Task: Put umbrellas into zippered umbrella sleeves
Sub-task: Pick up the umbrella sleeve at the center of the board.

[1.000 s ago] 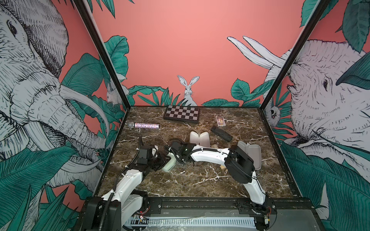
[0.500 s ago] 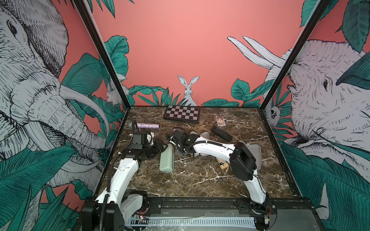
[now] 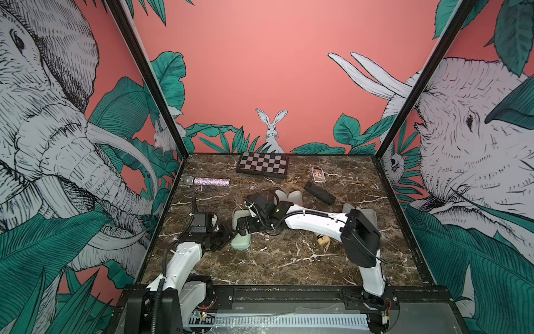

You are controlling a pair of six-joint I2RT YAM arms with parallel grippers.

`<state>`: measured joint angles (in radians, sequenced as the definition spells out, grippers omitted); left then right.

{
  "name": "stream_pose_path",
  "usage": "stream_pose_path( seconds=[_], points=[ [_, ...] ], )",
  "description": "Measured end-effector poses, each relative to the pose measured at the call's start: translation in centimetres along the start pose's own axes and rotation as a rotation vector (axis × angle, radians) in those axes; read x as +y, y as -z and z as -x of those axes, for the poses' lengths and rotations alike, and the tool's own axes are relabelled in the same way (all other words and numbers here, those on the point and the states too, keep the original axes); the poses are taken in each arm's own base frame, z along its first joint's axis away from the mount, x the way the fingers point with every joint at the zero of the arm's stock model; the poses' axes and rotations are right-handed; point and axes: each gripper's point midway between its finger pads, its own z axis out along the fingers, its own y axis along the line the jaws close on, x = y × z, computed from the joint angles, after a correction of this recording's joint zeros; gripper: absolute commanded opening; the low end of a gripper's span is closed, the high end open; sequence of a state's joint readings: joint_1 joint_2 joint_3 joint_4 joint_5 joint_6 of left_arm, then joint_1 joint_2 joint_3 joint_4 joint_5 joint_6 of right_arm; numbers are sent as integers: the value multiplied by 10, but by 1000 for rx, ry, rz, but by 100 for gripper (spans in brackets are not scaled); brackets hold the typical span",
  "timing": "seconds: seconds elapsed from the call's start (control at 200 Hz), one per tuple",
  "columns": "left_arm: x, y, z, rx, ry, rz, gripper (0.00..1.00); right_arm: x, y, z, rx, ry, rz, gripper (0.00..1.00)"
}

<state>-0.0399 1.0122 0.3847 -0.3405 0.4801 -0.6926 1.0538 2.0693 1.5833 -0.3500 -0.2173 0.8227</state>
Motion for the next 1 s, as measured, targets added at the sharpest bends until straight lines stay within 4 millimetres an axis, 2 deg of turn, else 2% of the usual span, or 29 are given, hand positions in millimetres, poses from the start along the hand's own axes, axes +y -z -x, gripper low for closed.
stream_pose_path(
  seconds=[0.095,0.215,0.445,0.585,0.735,0.87,1.0],
  points=[
    [-7,-4,3,-10,7,-50,38,-13,-22,-2,25,-85,2,97],
    [-14,-9,4,-6,22,-87,32,-29,-30,5,32,-136,-11,96],
    [-18,-20,8,5,53,-123,26,-17,-40,16,34,-158,131,85],
    [-25,-25,14,1,61,-162,26,-24,-42,26,12,-165,157,69],
    [-29,-27,17,0,66,-184,26,-31,-43,31,-7,-174,216,47],
    [-31,-25,18,-2,63,-186,31,-27,-42,35,-19,-180,276,31],
    [-33,-17,18,-14,53,-176,52,-24,-43,31,-14,-200,324,22]
  ],
)
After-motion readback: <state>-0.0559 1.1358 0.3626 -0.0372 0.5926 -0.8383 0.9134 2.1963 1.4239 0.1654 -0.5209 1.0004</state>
